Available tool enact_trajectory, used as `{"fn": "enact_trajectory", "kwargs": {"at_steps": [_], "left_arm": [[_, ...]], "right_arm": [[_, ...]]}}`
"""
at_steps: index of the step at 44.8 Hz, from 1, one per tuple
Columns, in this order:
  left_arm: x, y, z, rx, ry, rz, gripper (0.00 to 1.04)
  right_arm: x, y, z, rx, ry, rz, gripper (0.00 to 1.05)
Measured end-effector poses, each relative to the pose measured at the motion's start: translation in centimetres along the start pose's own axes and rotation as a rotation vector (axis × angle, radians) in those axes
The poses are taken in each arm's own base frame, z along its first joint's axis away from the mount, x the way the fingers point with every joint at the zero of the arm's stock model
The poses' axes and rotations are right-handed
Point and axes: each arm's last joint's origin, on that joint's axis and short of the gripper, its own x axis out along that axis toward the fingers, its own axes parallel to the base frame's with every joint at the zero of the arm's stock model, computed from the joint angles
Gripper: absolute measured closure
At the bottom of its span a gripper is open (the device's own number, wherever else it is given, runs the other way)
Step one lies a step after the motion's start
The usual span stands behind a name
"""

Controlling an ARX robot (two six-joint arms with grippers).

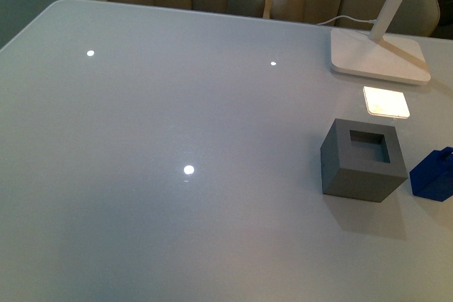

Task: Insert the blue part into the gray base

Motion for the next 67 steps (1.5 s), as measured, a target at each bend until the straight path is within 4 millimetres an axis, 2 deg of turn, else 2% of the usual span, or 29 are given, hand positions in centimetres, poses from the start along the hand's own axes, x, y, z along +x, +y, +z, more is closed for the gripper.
{"fn": "enact_trajectory", "kwargs": {"at_steps": [10,17,28,41,56,67], "left_arm": [[0.0,0.0,0.0,0.000,0.000,-0.001,0.07],[0.0,0.0,0.0,0.000,0.000,0.000,0.07],[0.0,0.0,0.0,0.000,0.000,0.000,0.07],[0.0,0.0,0.0,0.000,0.000,0.000,0.07],[0.0,0.0,0.0,0.000,0.000,0.000,0.07],[0.0,0.0,0.0,0.000,0.000,-0.001,0.07]], "right_arm": [[3.9,-0.3,0.9,-0.043,0.118,-0.028,0.09],[6.6,0.8,0.8,-0.094,0.188,-0.020,0.09],[9.1,0.6,0.3,-0.123,0.250,-0.062,0.09],[10.6,0.4,0.1,-0.144,0.278,-0.077,0.09],[10.6,0.4,0.5,-0.144,0.286,-0.084,0.56],[9.7,0.6,0.7,-0.143,0.310,-0.072,0.60]]}}
